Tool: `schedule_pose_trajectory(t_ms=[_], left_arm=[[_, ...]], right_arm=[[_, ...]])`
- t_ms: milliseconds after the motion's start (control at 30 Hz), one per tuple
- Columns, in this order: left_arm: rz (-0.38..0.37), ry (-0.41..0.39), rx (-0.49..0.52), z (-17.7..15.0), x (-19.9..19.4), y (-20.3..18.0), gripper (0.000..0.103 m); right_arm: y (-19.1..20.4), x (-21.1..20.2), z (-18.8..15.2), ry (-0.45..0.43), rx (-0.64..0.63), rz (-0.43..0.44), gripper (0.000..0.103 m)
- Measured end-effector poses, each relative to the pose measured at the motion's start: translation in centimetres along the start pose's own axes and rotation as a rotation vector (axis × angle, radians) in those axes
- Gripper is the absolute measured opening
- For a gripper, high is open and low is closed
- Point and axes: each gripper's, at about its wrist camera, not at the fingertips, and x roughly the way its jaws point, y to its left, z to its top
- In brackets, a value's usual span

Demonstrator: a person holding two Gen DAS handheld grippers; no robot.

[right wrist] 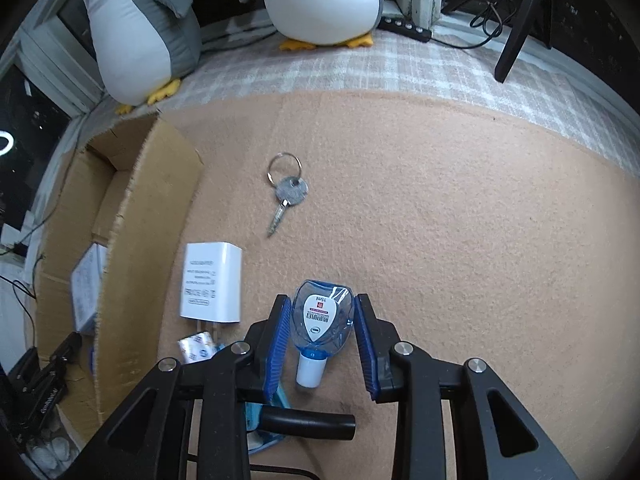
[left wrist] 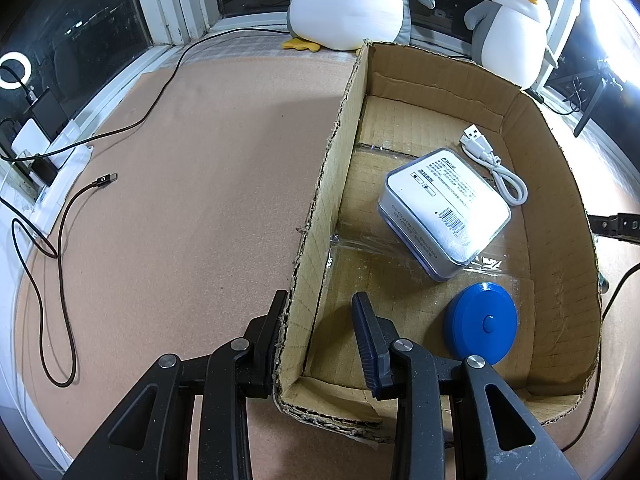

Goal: Organize rigid objects
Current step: 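Carry the sanitizer bottle into the cardboard box and open the right gripper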

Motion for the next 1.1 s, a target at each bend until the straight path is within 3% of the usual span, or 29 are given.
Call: schedule_pose_trajectory(t_ms=[367, 667, 900, 1100], left_arm=[[0.000, 0.000, -0.002, 0.0, 0.0, 0.0, 0.034], [-0.001, 0.000, -0.003, 0.0, 0.0, 0.1, 0.034], [-0.002, -0.001, -0.004, 0.0, 0.0, 0.1, 0.034], [-0.004, -0.001, -0.007, 0.0, 0.0, 0.1, 0.034]], right_arm=[[6.0, -6.4, 0.5, -0.119, -0.095, 0.172, 0.029], [12.9, -4.5, 0.0, -0.068, -0.199, 0.267, 0.029], [17.2, -2.1, -1.9, -0.020, -0.358, 0.193, 0.029], [17.9, -0.4, -2.7, 0.004, -0.408, 0.141, 0.029]])
